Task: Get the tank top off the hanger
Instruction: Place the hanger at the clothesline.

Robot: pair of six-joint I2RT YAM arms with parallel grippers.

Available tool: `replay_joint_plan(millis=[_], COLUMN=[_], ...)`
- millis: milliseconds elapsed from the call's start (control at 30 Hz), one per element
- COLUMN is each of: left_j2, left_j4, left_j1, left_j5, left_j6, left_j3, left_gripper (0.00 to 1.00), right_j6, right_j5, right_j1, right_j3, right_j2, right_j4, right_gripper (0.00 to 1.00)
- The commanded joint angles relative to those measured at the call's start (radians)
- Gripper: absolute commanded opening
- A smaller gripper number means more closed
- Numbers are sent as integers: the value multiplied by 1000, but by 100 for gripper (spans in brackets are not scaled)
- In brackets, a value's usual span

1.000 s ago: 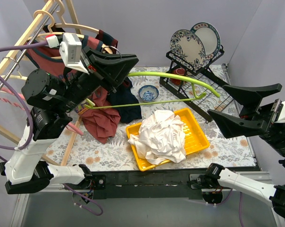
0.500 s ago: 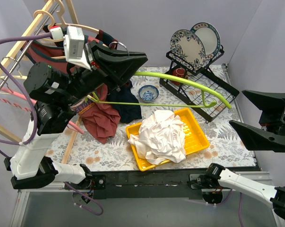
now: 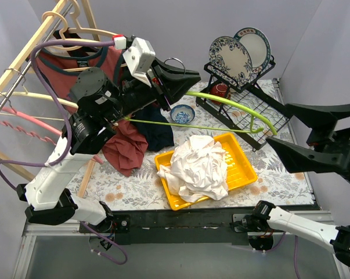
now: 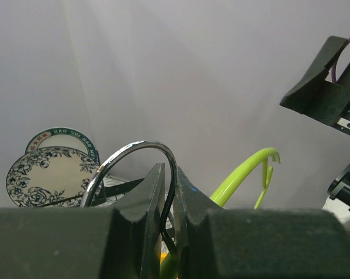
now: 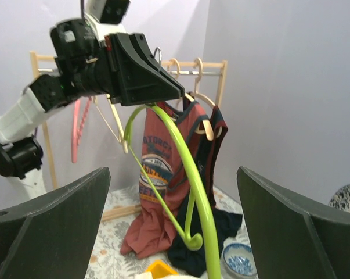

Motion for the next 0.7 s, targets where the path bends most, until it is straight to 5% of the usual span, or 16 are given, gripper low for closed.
replay_joint_plan(millis=[0, 333, 633, 667], left_j2=[-37, -14, -9, -9], left_j4=[21, -5, -12, -9], left_j1=[-3, -3, -1, -1], left_j5=[37, 56, 57, 59], left_j6=[37, 59, 63, 57], left_j3=[-26, -3, 6, 6], left_gripper=[0, 0, 0, 0], right_j6=[-44, -18, -14, -18], right_j5=[64, 64, 35, 35], right_j1=[-1, 1, -1, -1], right_j3=[34, -32, -92, -98], right_j2=[88, 116, 72, 75], right_j4=[-77, -144, -130, -131], right_gripper=[97, 56, 2, 1])
